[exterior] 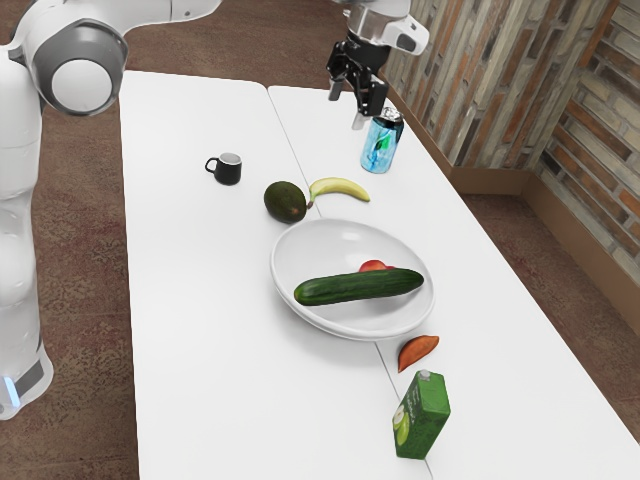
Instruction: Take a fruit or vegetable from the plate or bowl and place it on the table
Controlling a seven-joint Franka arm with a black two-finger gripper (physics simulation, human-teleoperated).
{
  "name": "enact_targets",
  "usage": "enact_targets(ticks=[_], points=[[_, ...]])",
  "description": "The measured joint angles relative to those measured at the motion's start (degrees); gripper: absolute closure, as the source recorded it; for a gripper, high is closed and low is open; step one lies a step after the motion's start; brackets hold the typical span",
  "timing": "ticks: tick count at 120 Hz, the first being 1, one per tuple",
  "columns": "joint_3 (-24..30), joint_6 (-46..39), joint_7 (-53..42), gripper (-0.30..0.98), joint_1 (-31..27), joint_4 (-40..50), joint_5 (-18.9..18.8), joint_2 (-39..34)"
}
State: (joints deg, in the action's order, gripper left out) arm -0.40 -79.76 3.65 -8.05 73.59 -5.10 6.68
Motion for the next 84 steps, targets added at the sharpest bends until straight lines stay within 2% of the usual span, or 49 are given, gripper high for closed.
enact_targets(ticks=[15, 23, 29, 40, 50, 58, 64, 84], points=[[0.1, 0.0, 0.2, 0.00, 0.5, 0.0, -0.3, -0.1], [0.1, 0.1, 0.5, 0.00, -0.9, -0.1, 1.1, -0.1], [0.3, 0.6, 0.9, 0.00, -1.4, -4.0, 0.3, -1.3], [0.7, 1.1, 2.0, 0.00, 4.7, -12.4, -1.6, -3.0], [0.9, 1.5, 3.0, 0.00, 14.0, -13.9, -3.2, -3.0], [1.8, 1.6, 3.8, 0.00, 19.1, -13.0, -3.9, -2.3], [2.5, 1.7, 4.3, 0.00, 20.1, -12.1, -4.1, -0.9], [2.8, 1.9, 6.0, 0.00, 18.2, -10.9, -4.6, 2.0]])
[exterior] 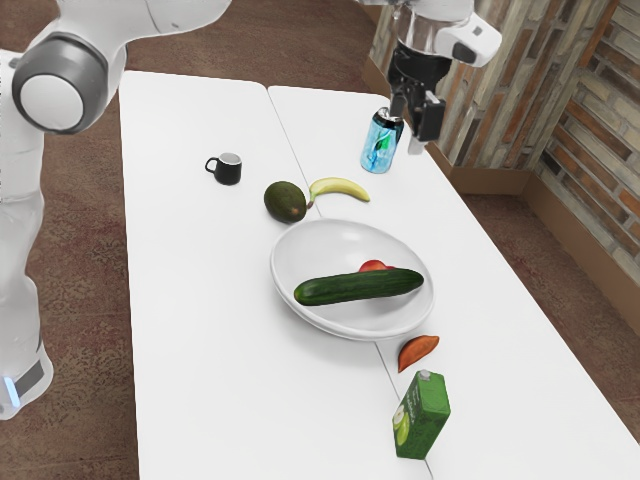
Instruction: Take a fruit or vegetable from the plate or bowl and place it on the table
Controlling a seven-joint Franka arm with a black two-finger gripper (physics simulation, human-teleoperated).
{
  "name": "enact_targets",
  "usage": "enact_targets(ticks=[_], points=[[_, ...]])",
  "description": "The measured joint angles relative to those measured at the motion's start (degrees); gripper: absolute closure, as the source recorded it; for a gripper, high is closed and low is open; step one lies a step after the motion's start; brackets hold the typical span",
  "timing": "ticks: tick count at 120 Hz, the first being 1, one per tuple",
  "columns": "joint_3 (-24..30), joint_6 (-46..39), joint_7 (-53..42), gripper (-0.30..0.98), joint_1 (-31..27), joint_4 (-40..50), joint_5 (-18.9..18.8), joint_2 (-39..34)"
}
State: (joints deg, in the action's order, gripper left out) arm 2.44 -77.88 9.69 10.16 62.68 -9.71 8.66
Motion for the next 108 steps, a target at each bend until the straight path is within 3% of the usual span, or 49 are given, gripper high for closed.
enact_targets(ticks=[18, 28, 38, 49, 64, 108], points=[[0.7, -1.0, 1.1, 0.00, 7.1, 0.7, -0.3, 3.1], [0.8, -6.1, -1.0, 0.00, 8.7, 1.3, 0.8, 8.2], [0.5, -10.9, -2.7, 0.00, 8.5, 9.1, 3.7, 9.7], [-4.1, -14.0, -3.5, 0.00, 9.8, 20.3, 8.0, 4.8], [-6.7, -16.6, -4.0, 0.00, 9.8, 23.9, 10.8, 2.3], [-8.9, -19.1, -5.0, 0.00, 10.0, 35.1, 11.4, -5.2]])
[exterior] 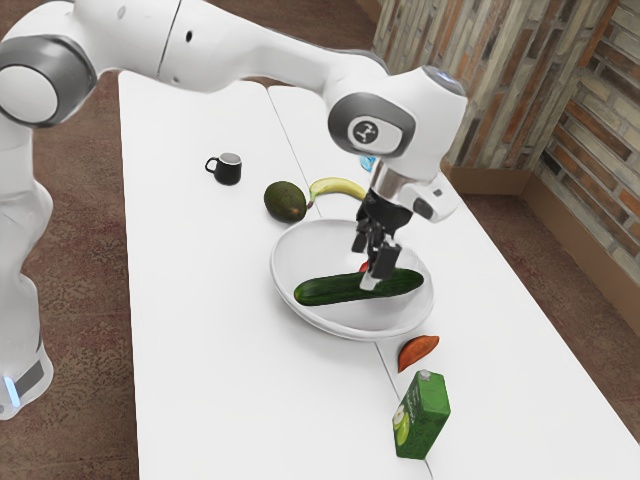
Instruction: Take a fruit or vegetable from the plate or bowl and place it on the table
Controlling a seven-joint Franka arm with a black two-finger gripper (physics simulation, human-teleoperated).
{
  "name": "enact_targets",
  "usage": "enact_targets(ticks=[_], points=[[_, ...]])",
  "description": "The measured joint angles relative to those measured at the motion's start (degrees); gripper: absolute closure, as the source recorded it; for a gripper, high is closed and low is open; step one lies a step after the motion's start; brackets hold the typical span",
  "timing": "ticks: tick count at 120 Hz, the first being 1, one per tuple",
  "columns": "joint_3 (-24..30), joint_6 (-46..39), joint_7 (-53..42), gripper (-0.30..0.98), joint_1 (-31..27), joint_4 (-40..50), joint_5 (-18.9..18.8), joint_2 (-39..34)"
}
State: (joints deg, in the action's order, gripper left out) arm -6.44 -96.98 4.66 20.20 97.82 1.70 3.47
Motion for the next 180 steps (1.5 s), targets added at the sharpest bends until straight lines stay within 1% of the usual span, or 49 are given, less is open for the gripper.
enact_targets(ticks=[17, 54, 88, 125, 180], points=[[-0.2, -0.4, -0.3, 0.00, -0.6, 1.8, -1.2, -0.3], [-0.2, -2.5, -0.6, 0.00, 0.2, 4.9, -1.6, -0.5], [-0.3, -3.8, -1.0, 0.00, -0.5, 4.8, -1.7, -0.8], [-0.1, -4.7, -1.1, 0.00, 0.7, 4.9, -1.2, -0.2], [-0.4, -4.8, -1.4, 0.00, -1.1, 5.3, -1.6, -0.3]])
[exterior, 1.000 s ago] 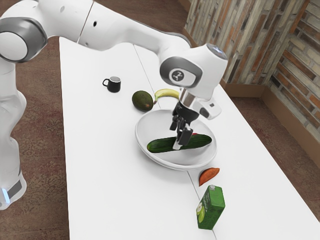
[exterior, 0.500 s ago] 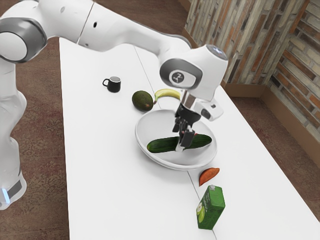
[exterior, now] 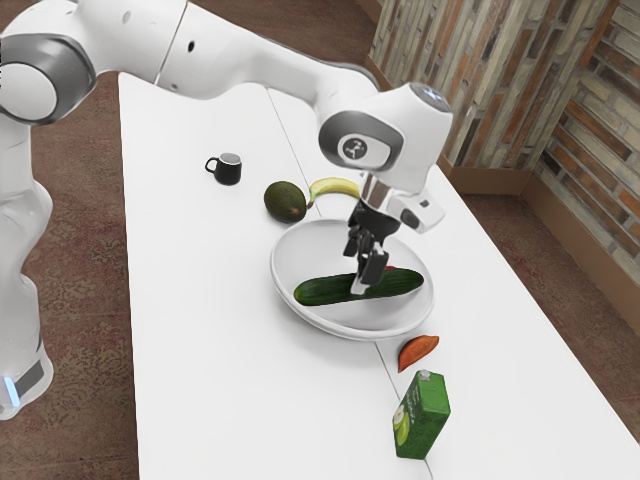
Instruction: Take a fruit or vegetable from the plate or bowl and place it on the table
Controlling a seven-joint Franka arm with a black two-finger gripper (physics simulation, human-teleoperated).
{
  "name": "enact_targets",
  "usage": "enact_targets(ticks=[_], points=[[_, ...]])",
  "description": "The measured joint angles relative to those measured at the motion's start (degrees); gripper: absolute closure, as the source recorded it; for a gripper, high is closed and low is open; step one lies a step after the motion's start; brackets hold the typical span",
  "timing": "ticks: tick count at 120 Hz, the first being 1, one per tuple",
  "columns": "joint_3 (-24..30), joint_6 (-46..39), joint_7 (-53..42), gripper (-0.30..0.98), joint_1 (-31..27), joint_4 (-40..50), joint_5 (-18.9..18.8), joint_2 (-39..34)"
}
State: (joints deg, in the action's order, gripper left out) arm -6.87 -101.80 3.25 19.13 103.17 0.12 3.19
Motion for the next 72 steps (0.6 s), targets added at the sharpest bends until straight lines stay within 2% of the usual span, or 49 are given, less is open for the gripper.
enact_targets(ticks=[72], points=[[0.0, -0.3, -0.2, 0.00, -1.6, 0.5, 0.4, 2.1]])
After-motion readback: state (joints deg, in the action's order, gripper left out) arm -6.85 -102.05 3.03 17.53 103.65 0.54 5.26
